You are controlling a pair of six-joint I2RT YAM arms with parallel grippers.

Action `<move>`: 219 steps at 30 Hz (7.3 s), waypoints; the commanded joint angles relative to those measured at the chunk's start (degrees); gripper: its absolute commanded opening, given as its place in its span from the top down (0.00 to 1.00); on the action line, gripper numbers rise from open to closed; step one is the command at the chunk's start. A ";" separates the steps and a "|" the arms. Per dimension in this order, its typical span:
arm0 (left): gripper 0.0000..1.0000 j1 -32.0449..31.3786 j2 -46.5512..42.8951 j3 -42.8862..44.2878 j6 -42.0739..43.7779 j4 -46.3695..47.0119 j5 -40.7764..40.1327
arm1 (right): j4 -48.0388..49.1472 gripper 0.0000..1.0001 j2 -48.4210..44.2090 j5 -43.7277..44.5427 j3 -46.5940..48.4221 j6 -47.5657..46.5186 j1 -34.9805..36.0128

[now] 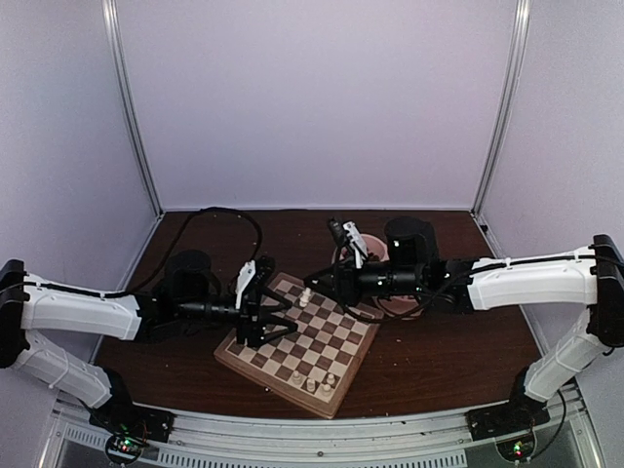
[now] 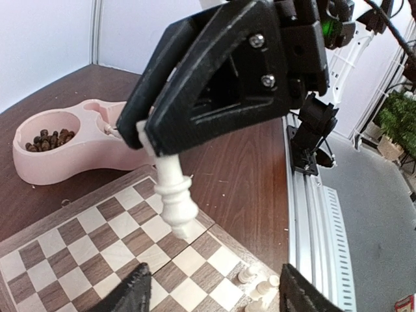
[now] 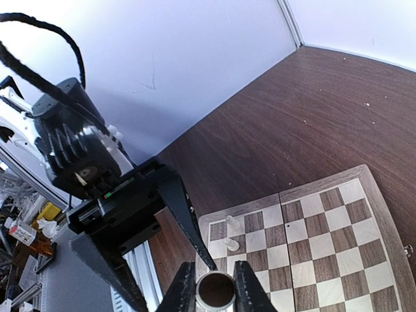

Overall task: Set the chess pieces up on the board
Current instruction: Pass from the left arm to the right, then pass from the right arm to the left, then pass from the left arm to the right

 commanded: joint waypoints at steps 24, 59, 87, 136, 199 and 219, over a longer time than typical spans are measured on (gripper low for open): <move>0.36 0.14 -7.73 -2.85 -17.29 18.27 -7.10 | 22.61 0.95 -0.46 -2.17 0.49 9.72 1.35; 0.81 0.14 -5.76 -1.66 -17.64 26.15 -4.15 | 20.99 0.95 -0.99 -0.85 0.83 8.20 2.66; 1.00 0.14 -6.43 -1.21 -16.33 22.76 -3.05 | 21.54 0.93 0.20 0.28 0.88 7.73 3.33; 1.00 0.64 13.79 47.82 -7.33 -77.91 -19.61 | -12.21 0.00 -19.94 31.25 -9.91 -28.05 7.97; 0.53 2.96 11.12 45.37 -7.37 -76.67 -9.21 | 2.85 1.00 10.20 31.31 4.47 -56.07 15.51; 0.38 2.23 -8.16 9.44 -5.76 -14.29 -6.58 | 11.53 1.00 -0.96 8.43 -10.72 -29.40 6.94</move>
